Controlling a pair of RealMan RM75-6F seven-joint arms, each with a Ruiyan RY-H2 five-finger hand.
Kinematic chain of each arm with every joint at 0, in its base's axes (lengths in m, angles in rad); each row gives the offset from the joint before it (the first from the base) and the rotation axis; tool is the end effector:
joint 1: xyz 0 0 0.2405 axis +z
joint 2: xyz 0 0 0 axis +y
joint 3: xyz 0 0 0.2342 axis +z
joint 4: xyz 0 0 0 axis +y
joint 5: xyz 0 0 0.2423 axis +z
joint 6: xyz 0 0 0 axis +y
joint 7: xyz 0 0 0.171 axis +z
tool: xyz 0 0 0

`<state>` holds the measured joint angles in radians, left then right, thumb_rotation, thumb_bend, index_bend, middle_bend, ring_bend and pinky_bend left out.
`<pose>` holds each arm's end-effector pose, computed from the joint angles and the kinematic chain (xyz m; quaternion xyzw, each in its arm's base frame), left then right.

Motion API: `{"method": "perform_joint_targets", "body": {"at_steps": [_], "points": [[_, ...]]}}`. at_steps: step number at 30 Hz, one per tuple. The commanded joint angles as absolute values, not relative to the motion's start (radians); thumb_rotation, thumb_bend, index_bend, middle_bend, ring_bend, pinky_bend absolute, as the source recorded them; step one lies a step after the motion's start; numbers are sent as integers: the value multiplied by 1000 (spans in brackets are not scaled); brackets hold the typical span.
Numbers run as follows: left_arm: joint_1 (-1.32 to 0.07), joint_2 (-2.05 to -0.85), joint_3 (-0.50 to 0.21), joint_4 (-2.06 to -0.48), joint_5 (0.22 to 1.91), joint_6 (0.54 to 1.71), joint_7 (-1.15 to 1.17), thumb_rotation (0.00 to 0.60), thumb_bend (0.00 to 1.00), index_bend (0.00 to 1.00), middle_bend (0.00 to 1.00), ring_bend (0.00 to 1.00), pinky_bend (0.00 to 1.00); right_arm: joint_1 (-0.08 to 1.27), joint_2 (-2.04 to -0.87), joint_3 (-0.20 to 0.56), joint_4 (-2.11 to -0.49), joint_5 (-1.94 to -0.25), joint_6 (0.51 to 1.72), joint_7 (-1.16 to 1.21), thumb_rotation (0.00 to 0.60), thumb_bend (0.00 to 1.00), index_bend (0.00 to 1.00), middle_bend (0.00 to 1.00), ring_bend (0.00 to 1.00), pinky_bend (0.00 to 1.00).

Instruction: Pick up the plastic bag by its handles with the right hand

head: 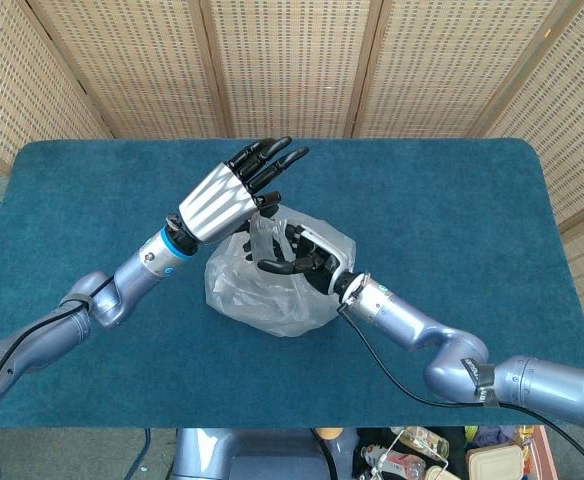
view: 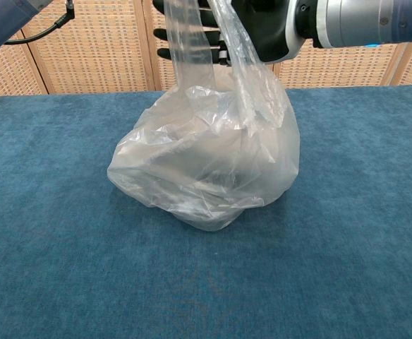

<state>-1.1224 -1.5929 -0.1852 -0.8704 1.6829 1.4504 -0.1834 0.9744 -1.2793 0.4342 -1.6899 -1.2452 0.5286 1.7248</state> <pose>0.0179 0.4359 0.0535 -0.6992 0.0214 -0.6365 0.3248 0.0298 -0.3805 -0.0040 -0.2597 0.8419 -0.4355 0.1845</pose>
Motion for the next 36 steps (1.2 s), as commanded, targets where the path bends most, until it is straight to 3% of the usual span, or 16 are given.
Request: {"method": "perform_joint_targets", "body": {"at_steps": [1,16,20,23,25,27,28,34,36], "points": [[-1125,-1597,-189,-871,1679,1446,-186,600,413,706,59,27,178,971,-1288,447,-1692,-1266,511,1736,600,29,346,438,253,228],[-1131,-1617,-206,-865,1648,1414,-191,600,412,686,59,27,178,944,-1320,489,-1673,-1316,488,1813,600,73,346,433,259,233],[-1135,-1622,-210,-863,1641,1404,-186,600,412,659,58,27,178,942,-1327,493,-1668,-1334,481,1825,600,75,346,431,327,296],[-1136,-1626,-214,-861,1635,1397,-183,600,407,510,42,27,179,941,-1322,494,-1669,-1356,469,1843,600,86,346,431,346,305],[-1137,-1626,-215,-864,1629,1387,-180,600,392,265,13,27,181,941,-1319,493,-1668,-1368,464,1851,600,97,348,431,353,305],[-1137,-1621,-216,-872,1620,1370,-176,600,377,83,0,25,180,940,-1314,493,-1669,-1379,460,1863,600,120,350,435,359,305],[-1136,-1616,-217,-882,1614,1360,-179,600,367,42,0,24,180,940,-1312,492,-1669,-1385,459,1869,600,126,350,438,362,305],[-1130,-1566,-225,-946,1585,1309,-188,600,109,0,0,10,180,940,-1301,481,-1664,-1415,455,1894,600,154,353,447,369,305],[-1127,-1546,-227,-967,1580,1300,-193,600,76,0,0,6,178,941,-1299,477,-1661,-1422,456,1901,600,162,355,448,370,305]]}}
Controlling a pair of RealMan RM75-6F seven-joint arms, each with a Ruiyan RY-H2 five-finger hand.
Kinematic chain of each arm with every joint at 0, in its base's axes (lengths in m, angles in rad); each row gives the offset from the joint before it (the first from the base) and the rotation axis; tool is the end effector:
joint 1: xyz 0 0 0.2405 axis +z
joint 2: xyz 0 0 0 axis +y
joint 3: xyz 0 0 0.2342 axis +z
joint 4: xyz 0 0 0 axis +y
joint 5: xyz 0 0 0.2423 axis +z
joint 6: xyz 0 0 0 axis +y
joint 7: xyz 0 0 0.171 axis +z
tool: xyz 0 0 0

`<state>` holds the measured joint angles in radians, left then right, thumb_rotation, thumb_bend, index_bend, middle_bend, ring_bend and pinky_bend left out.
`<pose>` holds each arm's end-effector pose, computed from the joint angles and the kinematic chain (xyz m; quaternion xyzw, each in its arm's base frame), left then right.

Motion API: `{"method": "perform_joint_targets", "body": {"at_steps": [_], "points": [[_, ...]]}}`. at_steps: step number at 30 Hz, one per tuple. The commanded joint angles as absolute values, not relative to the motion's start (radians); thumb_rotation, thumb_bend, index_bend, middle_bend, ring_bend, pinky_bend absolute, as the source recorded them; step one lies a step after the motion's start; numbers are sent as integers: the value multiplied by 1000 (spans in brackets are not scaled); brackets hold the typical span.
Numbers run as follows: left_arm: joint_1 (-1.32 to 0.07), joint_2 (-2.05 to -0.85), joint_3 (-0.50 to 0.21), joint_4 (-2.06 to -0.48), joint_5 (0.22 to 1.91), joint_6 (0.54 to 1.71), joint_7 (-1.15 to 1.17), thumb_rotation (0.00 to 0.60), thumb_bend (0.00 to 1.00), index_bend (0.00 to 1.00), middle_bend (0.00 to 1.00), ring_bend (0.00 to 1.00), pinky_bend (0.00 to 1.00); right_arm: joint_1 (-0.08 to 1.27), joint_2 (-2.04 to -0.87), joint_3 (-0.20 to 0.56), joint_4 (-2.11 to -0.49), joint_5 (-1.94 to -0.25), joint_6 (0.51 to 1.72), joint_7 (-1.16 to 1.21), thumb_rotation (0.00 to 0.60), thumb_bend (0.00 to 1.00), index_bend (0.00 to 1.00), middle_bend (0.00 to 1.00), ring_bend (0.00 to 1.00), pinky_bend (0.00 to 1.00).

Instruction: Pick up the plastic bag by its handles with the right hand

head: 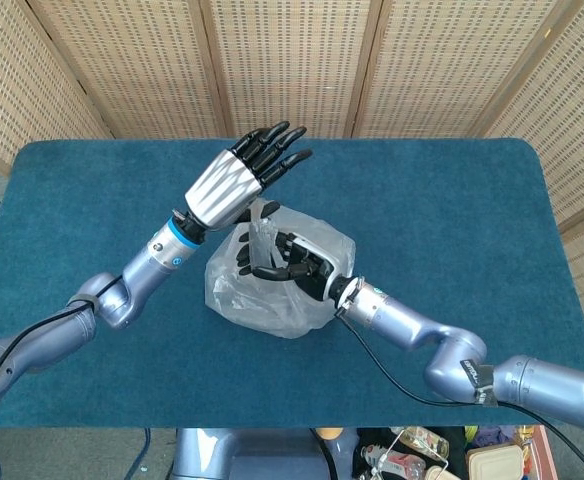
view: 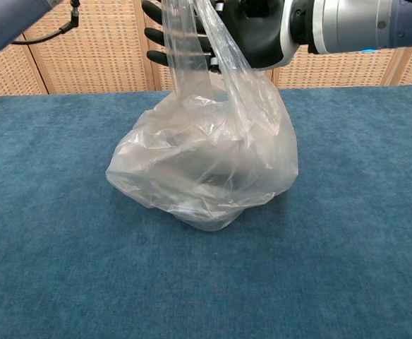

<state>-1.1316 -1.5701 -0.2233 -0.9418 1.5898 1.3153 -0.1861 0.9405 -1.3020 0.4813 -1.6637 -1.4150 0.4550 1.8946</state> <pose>0.0227 0.4523 0.0505 -0.7037 -0.0503 -0.6212 0.3410 0.0327 -0.3773 -0.0086 -0.2538 0.8518 -0.4078 0.2089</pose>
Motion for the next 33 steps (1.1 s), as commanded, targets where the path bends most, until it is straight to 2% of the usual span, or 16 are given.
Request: {"method": "perform_joint_targets", "body": {"at_steps": [1,10,16,19,21,24,26,27,29,33], "points": [[-1125,-1537,-229,-976,1577,1297,-197,600,68,0,0,3,177,942,-1297,475,-1661,-1425,457,1904,600,165,359,455,376,307],[-1111,-1513,-228,-976,1576,1296,-196,600,49,0,0,0,175,952,-1285,451,-1657,-1467,469,1950,600,224,463,578,512,368],[-1102,-1516,-222,-944,1582,1306,-219,600,50,0,0,0,175,968,-1278,434,-1644,-1465,467,1956,600,290,522,684,665,458],[-1096,-1505,-217,-932,1584,1302,-233,600,47,0,0,0,175,977,-1274,430,-1640,-1454,465,1946,600,416,597,745,762,615],[-1094,-1494,-209,-932,1587,1290,-248,600,43,0,0,0,175,982,-1271,429,-1639,-1442,464,1929,600,569,629,769,799,738],[-1089,-1484,-204,-935,1588,1286,-268,600,28,0,0,0,176,991,-1260,427,-1649,-1429,451,1900,600,926,648,788,826,829],[-1086,-1482,-201,-935,1589,1284,-279,600,13,0,0,0,176,997,-1251,425,-1656,-1426,440,1891,600,1000,653,797,838,839],[-1084,-1480,-199,-935,1590,1285,-291,596,6,0,0,0,176,1004,-1243,422,-1659,-1427,426,1880,600,1000,656,801,844,844],[-1080,-1476,-198,-935,1591,1289,-308,547,0,0,0,0,175,1011,-1235,422,-1662,-1421,411,1871,600,1000,658,804,849,849],[-1071,-1455,-183,-939,1607,1293,-363,276,0,0,0,0,174,1017,-1228,422,-1661,-1397,397,1838,600,1000,657,805,849,850]]}}
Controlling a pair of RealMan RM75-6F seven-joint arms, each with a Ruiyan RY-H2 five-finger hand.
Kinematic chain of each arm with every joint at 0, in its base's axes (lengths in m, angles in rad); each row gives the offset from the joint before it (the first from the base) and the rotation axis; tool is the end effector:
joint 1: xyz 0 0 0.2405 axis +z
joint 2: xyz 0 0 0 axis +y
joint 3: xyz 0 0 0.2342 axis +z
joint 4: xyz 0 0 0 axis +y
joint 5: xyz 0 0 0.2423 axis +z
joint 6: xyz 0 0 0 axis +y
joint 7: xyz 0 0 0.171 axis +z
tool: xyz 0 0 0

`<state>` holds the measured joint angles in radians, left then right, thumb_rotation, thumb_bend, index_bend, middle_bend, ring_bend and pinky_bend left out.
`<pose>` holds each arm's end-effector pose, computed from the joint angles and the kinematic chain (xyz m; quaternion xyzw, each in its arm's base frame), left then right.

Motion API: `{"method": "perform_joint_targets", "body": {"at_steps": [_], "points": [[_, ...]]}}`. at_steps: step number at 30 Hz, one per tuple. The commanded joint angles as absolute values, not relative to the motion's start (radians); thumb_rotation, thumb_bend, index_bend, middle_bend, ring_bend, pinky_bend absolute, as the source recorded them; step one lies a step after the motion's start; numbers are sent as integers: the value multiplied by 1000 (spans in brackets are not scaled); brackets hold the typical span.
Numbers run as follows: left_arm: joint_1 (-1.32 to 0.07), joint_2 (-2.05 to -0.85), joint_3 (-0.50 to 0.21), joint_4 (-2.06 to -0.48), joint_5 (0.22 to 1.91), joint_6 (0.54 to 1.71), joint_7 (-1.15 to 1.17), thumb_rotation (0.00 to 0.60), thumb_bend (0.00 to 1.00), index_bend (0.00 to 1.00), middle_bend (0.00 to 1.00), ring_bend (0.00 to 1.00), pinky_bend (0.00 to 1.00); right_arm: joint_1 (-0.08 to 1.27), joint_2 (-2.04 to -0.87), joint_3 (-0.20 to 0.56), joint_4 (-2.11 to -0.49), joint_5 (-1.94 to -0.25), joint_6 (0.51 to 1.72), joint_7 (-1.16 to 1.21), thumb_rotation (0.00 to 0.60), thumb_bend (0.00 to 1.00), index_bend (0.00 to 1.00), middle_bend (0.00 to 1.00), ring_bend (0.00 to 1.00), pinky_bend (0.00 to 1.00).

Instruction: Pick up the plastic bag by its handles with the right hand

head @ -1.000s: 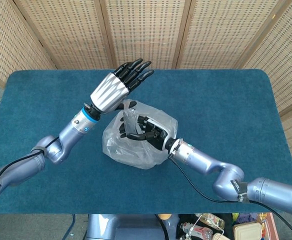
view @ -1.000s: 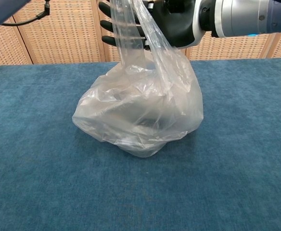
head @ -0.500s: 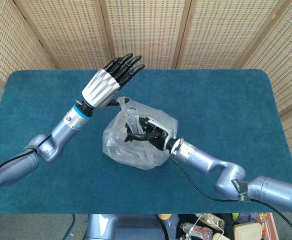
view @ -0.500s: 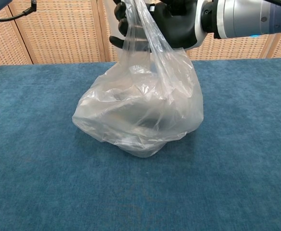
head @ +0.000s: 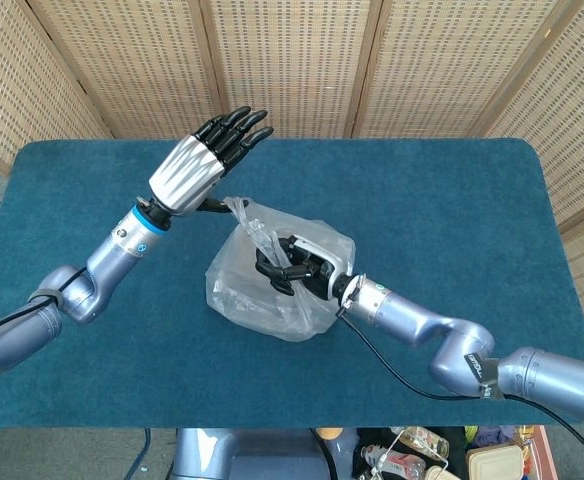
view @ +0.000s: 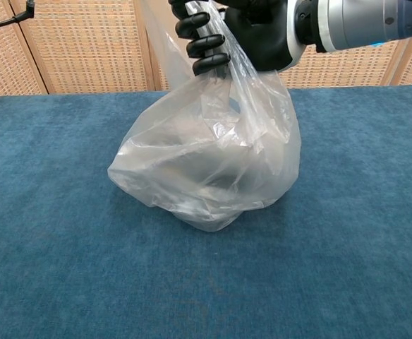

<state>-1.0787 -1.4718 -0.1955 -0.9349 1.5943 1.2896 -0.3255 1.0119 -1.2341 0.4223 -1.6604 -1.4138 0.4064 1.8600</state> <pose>-0.0166 0.4687 0.0823 -0.7127 -0.0869 -0.6034 0.3470 0.0267 -0.3804 -0.0079 -0.3113 0.8527 -0.3880 0.1592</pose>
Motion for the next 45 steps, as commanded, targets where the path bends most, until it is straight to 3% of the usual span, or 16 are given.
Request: {"method": "perform_joint_targets", "body": {"at_steps": [1,4,7,33,40,43,45], "points": [[-1068,-1445,-177,-942,1613,1292,-385,227,0,0,0,0,173,1018,-1227,422,-1662,-1387,395,1829,600,1000,657,805,849,849],[-1062,-1428,-167,-951,1620,1292,-433,147,0,0,0,0,172,1017,-1225,423,-1667,-1374,392,1812,600,1000,658,805,849,849],[-1056,-1409,-155,-960,1629,1288,-482,113,0,0,0,0,172,1015,-1225,424,-1673,-1355,389,1792,600,1000,657,805,849,850],[-1016,-1342,-78,-924,1704,1308,-530,95,0,0,0,0,165,999,-1261,483,-1660,-1147,324,1559,600,1000,655,805,849,849],[-938,-1285,-99,-917,1651,1372,-506,84,0,0,0,0,112,981,-1251,509,-1671,-1099,307,1481,600,1000,656,806,849,849],[-892,-1254,-109,-926,1614,1394,-493,98,0,0,0,0,106,978,-1242,516,-1680,-1077,303,1449,600,1000,657,807,849,850],[-857,-1230,-109,-939,1590,1401,-484,138,0,0,0,0,102,977,-1235,522,-1689,-1062,302,1431,600,1000,657,807,849,850]]}}
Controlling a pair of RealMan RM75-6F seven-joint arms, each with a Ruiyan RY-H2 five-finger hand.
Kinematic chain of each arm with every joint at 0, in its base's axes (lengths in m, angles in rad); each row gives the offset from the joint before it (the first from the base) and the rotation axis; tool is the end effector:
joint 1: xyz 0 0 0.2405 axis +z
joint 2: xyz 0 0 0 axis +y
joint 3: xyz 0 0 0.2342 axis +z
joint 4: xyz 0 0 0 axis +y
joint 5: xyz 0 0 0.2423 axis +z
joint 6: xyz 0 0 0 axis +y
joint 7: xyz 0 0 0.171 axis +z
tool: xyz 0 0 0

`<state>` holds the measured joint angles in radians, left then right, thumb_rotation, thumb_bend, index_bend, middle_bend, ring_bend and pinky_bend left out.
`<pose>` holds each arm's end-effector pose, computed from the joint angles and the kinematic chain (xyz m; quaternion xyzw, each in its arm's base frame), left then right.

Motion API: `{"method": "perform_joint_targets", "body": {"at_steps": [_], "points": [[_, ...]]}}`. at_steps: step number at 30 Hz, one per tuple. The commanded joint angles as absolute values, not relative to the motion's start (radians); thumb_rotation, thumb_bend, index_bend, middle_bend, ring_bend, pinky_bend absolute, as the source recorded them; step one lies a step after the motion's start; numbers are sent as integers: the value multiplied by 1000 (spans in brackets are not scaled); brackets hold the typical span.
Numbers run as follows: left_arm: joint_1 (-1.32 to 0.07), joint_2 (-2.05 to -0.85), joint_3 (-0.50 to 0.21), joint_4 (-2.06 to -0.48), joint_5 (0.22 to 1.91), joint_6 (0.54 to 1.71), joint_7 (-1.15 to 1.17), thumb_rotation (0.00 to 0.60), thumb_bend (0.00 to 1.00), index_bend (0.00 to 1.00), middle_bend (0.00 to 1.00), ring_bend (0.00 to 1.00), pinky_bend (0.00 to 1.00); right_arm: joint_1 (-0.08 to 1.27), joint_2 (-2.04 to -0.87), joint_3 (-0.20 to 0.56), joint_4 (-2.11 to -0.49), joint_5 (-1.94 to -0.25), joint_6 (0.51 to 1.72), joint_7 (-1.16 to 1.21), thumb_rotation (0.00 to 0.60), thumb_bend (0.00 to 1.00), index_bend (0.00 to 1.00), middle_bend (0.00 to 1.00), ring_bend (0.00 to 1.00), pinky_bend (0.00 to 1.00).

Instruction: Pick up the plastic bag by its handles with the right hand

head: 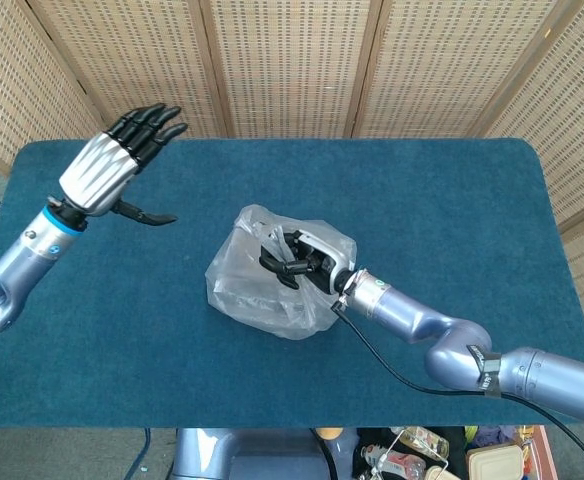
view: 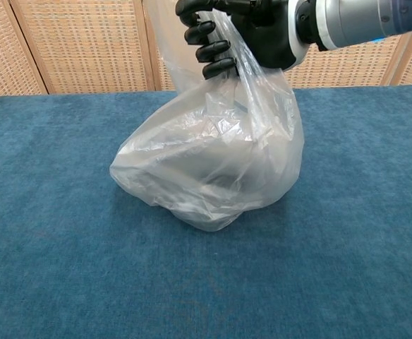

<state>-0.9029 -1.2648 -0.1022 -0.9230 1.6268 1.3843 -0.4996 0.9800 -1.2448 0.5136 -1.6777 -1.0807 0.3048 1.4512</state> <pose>-0.1209 0.4597 0.1623 -0.7185 -0.1081 -0.5641 0.3924 0.0258 -0.3902 -0.0043 -0.3209 0.8525 -0.3986 0.1067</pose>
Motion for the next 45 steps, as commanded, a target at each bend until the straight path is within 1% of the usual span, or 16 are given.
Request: {"method": "perform_joint_targets", "body": {"at_steps": [1,2,4,5,7,9,13,17,23,27,32,39,45], "points": [[-834,-1217,-109,-948,1574,1405,-479,184,0,0,0,0,96,976,-1232,526,-1695,-1053,302,1424,600,1000,657,808,849,850],[-814,-1205,-108,-960,1560,1409,-475,228,0,0,0,0,90,975,-1228,530,-1700,-1045,302,1416,600,1000,658,808,849,850],[-756,-1166,-106,-1016,1518,1411,-469,368,0,0,0,0,63,975,-1218,533,-1712,-1021,302,1389,600,1000,659,808,849,849],[-732,-1147,-106,-1050,1495,1404,-457,421,0,0,0,0,51,976,-1214,534,-1716,-1007,303,1375,600,1000,659,808,849,851],[-687,-1109,-95,-1118,1454,1382,-424,555,0,0,0,0,13,979,-1207,535,-1723,-982,304,1352,600,1000,660,809,849,861],[-638,-1071,-88,-1200,1405,1368,-366,596,0,0,0,0,0,983,-1199,533,-1728,-956,307,1327,600,1000,661,812,852,872],[-526,-1038,-76,-1353,1321,1424,-228,600,0,0,0,0,0,1008,-1175,513,-1740,-893,311,1258,600,1000,662,819,860,895],[-433,-1040,-63,-1454,1279,1474,-204,600,0,0,0,0,0,1044,-1153,488,-1760,-806,337,1187,600,1000,663,824,868,920],[-338,-1105,-60,-1458,1259,1540,-207,600,0,0,0,0,0,1109,-1133,437,-1786,-670,420,1069,600,1000,659,829,873,954],[-282,-1144,-69,-1445,1229,1554,-263,600,0,0,0,0,0,1155,-1127,404,-1814,-568,507,973,600,1000,643,829,876,961],[-255,-1182,-78,-1408,1238,1552,-278,600,6,0,0,0,0,1215,-1109,380,-1849,-447,560,867,600,1000,645,830,879,963],[-248,-1192,-82,-1402,1284,1545,-281,600,13,0,0,0,0,1284,-1076,383,-1910,-302,617,766,600,1000,650,830,881,963],[-241,-1187,-85,-1406,1316,1521,-300,600,13,0,0,0,0,1305,-1066,434,-1966,-226,690,717,600,1000,651,829,881,963]]}}
